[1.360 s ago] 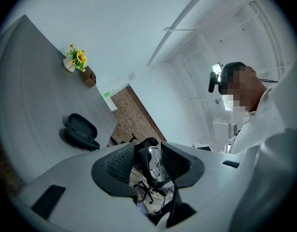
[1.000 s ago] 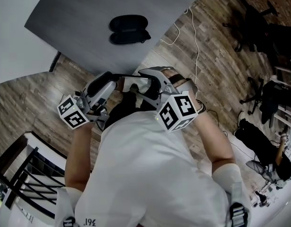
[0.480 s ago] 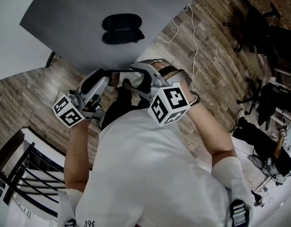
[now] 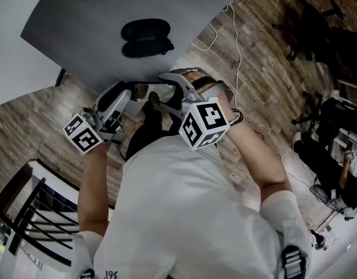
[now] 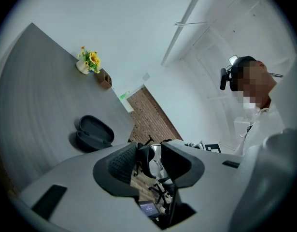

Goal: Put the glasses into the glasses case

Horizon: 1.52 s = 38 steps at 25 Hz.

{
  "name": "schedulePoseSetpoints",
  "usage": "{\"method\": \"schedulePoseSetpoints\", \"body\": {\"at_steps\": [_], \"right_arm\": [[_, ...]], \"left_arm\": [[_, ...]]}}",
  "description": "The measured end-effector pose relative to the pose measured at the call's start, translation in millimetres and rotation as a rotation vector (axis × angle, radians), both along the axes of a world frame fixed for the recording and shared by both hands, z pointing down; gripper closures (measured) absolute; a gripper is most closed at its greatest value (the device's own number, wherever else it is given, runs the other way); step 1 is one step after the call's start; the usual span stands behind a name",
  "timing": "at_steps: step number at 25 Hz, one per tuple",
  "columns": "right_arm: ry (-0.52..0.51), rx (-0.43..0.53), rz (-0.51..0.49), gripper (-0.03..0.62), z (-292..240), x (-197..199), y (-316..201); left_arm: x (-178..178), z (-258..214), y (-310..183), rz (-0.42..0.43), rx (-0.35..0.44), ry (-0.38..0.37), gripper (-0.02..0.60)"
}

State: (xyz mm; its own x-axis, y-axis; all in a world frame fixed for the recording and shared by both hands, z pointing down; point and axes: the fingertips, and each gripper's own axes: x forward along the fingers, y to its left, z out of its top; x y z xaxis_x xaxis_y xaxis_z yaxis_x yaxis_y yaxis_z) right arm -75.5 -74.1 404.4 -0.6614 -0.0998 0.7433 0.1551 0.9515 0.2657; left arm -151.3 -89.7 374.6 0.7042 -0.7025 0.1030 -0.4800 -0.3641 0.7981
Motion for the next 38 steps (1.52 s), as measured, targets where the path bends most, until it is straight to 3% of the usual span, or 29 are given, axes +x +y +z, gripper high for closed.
{"method": "schedulePoseSetpoints", "body": {"at_steps": [38], "right_arm": [[0.068, 0.076, 0.017, 0.312, 38, -19, -93]], "left_arm": [[-23, 21, -86, 0.003, -0.025, -0.057, 0.416]]}}
